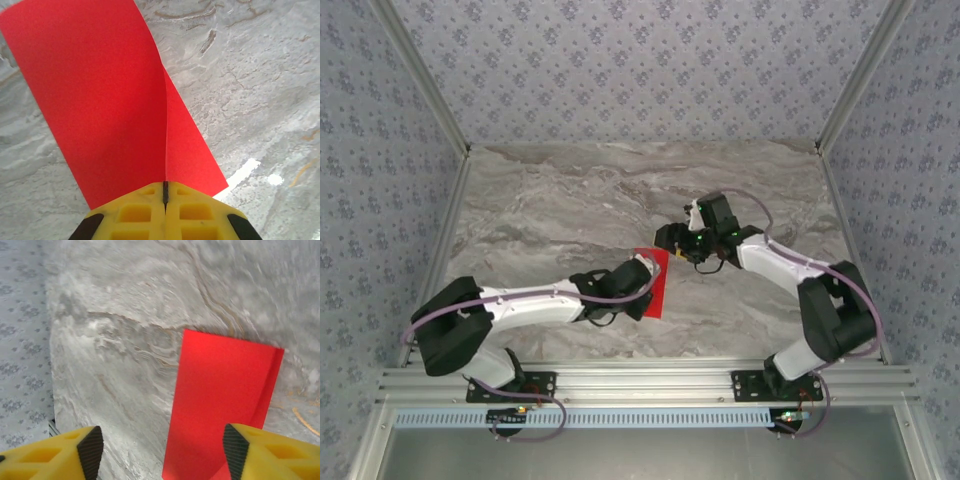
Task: Fold a paper plane with a square sheet of paper (fold left side to right side)
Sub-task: Fold the triangle a second time at the center of the table.
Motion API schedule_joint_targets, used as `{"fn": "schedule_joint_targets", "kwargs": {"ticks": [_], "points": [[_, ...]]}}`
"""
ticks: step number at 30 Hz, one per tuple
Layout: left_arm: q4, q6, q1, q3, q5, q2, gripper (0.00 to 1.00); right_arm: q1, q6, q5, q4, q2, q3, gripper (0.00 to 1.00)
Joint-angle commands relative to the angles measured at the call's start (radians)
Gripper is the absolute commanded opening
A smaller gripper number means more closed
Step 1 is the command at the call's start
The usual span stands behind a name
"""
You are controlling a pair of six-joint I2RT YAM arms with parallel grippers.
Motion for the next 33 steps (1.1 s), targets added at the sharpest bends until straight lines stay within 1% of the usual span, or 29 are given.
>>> {"fn": "schedule_joint_targets", "kwargs": {"ticks": [1, 2, 4, 8, 12, 16, 18, 21, 27, 33], "points": [[0.125, -0.039, 0.062, -0.041, 0.214, -0.037, 0.00, -0.022, -0.089, 0.029, -0.048, -0.114, -0.063, 0.70], [0.125, -0.041, 0.075, -0.046, 0.229, -0.039, 0.00, -0.025, -0.090, 0.033, -0.047, -0.137, -0.093, 0.68], [0.120, -0.036, 0.100, -0.053, 0.270, -0.040, 0.00, -0.020, -0.090, 0.044, -0.044, -0.187, -0.149, 0.61], [0.101, -0.025, 0.142, -0.060, 0.333, -0.040, 0.00, 0.025, -0.089, 0.035, -0.017, -0.229, -0.235, 0.44], [0.080, -0.004, 0.182, -0.062, 0.378, -0.040, 0.00, 0.112, -0.050, 0.043, 0.057, -0.207, -0.298, 0.19], [0.069, 0.015, 0.224, -0.060, 0.425, -0.041, 0.00, 0.175, -0.001, 0.071, 0.117, -0.151, -0.324, 0.08], [0.055, 0.030, 0.241, -0.053, 0.444, -0.038, 0.00, 0.196, 0.019, 0.073, 0.141, -0.104, -0.321, 0.06], [0.018, 0.054, 0.257, -0.037, 0.444, -0.034, 0.00, 0.225, 0.035, 0.081, 0.159, -0.037, -0.306, 0.05], [-0.047, 0.095, 0.278, -0.014, 0.430, -0.022, 0.00, 0.254, 0.046, 0.121, 0.118, 0.051, -0.274, 0.05], [-0.070, 0.116, 0.289, 0.010, 0.410, 0.007, 0.00, 0.265, 0.043, 0.144, 0.060, 0.094, -0.259, 0.05]]}}
